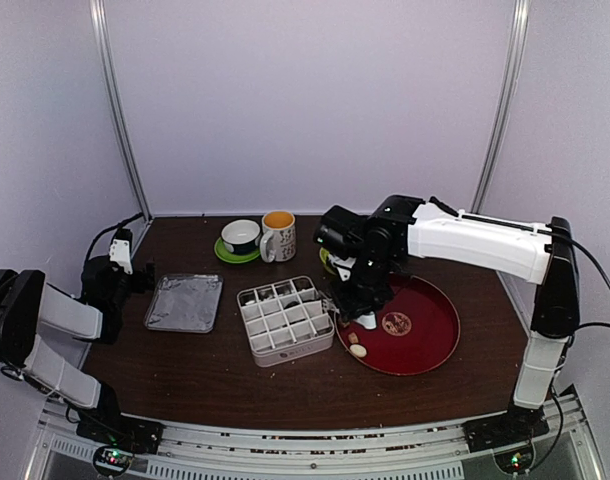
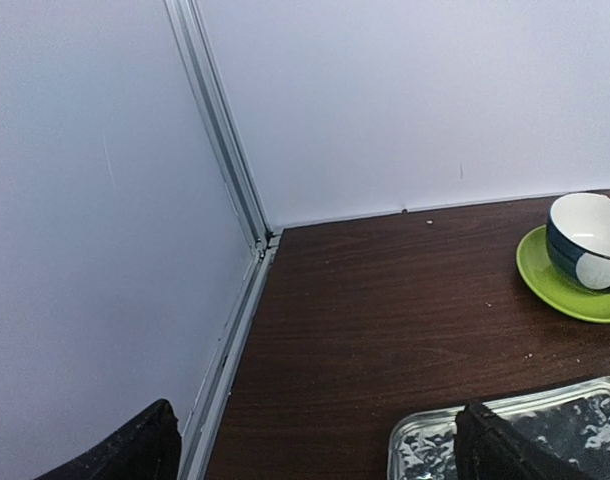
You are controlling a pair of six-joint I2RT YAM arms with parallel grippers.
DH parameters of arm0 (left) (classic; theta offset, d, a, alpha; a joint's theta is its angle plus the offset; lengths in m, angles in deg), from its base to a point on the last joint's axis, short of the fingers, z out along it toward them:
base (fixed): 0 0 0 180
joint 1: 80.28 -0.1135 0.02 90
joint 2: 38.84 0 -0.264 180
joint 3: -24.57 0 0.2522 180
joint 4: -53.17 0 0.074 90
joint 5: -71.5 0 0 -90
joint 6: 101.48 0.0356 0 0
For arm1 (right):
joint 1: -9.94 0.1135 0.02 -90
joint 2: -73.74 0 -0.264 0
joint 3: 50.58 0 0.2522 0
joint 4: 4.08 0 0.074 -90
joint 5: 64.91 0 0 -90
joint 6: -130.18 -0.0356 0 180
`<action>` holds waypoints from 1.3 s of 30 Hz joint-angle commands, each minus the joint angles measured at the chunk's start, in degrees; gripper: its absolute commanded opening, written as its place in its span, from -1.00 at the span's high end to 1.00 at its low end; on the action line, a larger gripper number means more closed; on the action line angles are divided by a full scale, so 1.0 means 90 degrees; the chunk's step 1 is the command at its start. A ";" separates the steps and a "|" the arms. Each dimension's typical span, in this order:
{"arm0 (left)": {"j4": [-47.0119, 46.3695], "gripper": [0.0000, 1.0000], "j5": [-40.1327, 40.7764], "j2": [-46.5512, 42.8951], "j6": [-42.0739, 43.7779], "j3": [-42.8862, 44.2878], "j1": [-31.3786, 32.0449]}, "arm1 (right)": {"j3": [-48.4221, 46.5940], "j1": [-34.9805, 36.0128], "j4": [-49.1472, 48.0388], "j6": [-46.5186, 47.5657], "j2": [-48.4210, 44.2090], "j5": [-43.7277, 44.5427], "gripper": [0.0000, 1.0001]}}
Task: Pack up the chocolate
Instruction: Move the packing box to the center of the board.
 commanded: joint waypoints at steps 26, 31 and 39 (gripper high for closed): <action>-0.0149 -0.96 -0.0093 0.0037 -0.0068 0.0177 -0.0080 | 0.0229 -0.0755 -0.1093 0.1825 -0.1150 0.0562 0.48; -0.0146 -0.96 -0.0093 0.0037 -0.0074 0.0177 -0.0075 | 0.1238 -0.0989 -0.2298 0.2404 -0.1675 0.0463 0.48; -0.0146 -0.96 -0.0093 0.0037 -0.0074 0.0178 -0.0075 | 0.1941 -0.1147 -0.3153 0.2734 -0.2116 0.0605 0.51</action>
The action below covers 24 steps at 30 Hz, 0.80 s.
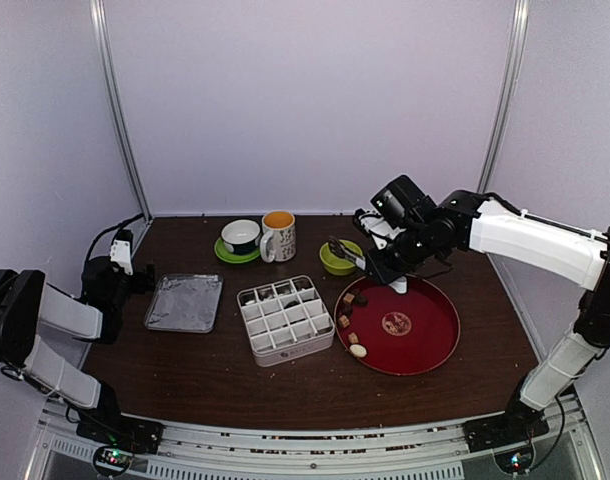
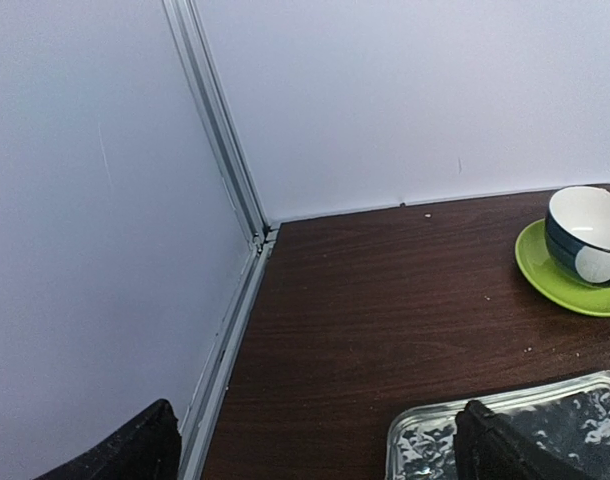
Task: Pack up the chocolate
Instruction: Move the packing box to the center of the board, then pick up the fake chocolate from the plate.
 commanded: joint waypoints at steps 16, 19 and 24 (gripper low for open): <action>-0.0250 -0.96 -0.0076 0.0037 -0.0071 0.0183 -0.0076 | 0.1026 -0.0045 -0.2301 0.0286 -0.0489 0.0342 0.67; -0.0250 -0.96 -0.0076 0.0037 -0.0070 0.0183 -0.0072 | 0.1107 -0.0050 -0.2307 0.0146 -0.0562 0.0490 0.66; -0.0254 -0.96 -0.0076 0.0037 -0.0064 0.0178 -0.0080 | 0.1400 -0.0044 -0.2418 -0.0121 -0.0666 0.0666 0.66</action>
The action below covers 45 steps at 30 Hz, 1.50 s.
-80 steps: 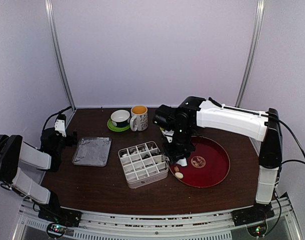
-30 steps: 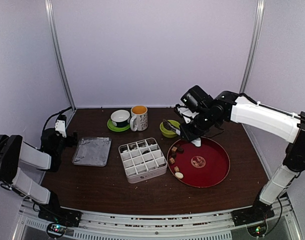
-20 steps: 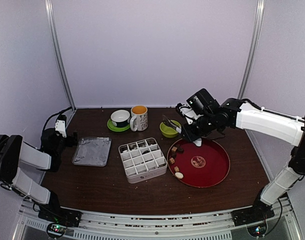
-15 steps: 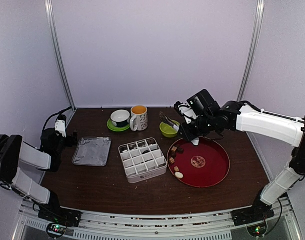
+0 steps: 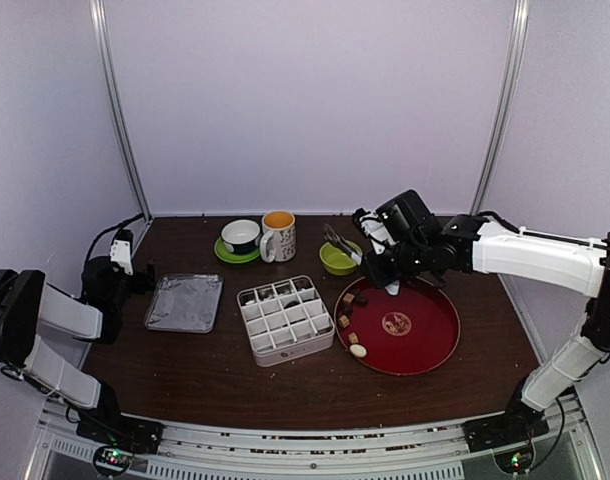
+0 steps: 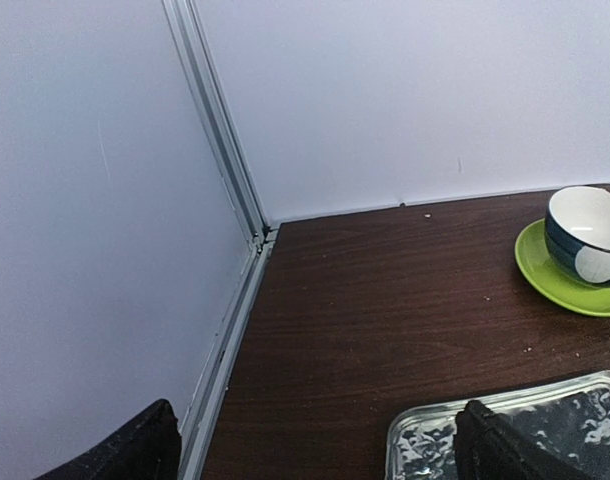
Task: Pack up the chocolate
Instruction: Pick up the fake chocolate from the plate.
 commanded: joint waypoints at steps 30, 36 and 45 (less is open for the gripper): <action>-0.0247 -0.96 -0.0071 0.0037 -0.0072 0.0184 -0.0074 | 0.2048 -0.0034 0.0676 -0.0735 -0.1538 -0.0043 0.38; -0.0253 -0.96 -0.0071 0.0036 -0.0068 0.0177 -0.0067 | 0.2015 -0.0101 0.0835 -0.0591 -0.1210 -0.0515 0.33; -0.0253 -0.95 -0.0071 0.0036 -0.0063 0.0181 -0.0068 | 0.2017 -0.0297 0.0774 -0.0619 -0.0912 -0.0585 0.23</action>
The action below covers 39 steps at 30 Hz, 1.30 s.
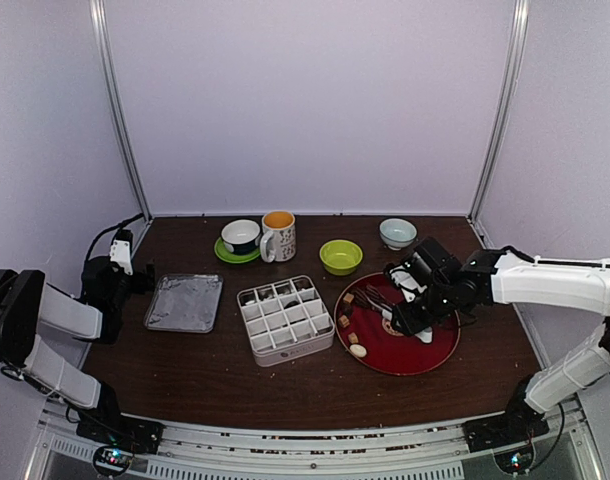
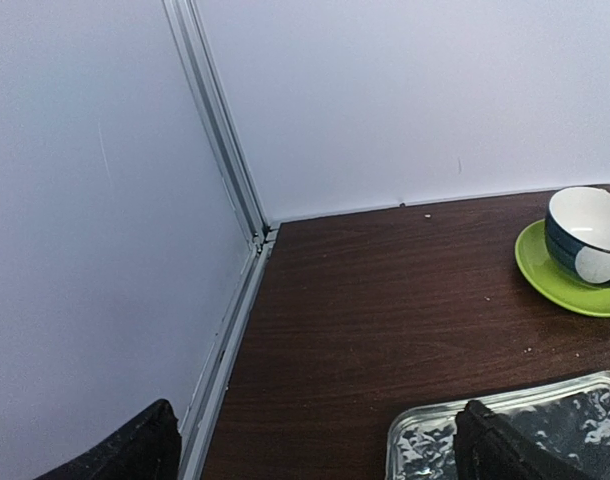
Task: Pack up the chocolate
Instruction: Pick up the fake chocolate from the plate, then place the fake chocolate in the empty pocket of the box.
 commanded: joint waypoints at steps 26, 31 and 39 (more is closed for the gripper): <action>-0.0254 -0.96 -0.0051 0.0037 -0.0053 0.0182 -0.0053 | -0.0601 0.0498 -0.1448 0.0005 0.0670 -0.2553 0.92; -0.0249 -0.96 -0.0052 0.0034 -0.0051 0.0178 -0.0061 | 0.0337 0.0478 -0.2293 -0.0277 0.1084 -0.2628 0.98; -0.0253 -0.96 -0.0052 0.0032 -0.0055 0.0178 -0.0054 | 0.0216 0.0482 -0.2328 -0.0226 0.0877 -0.2586 0.97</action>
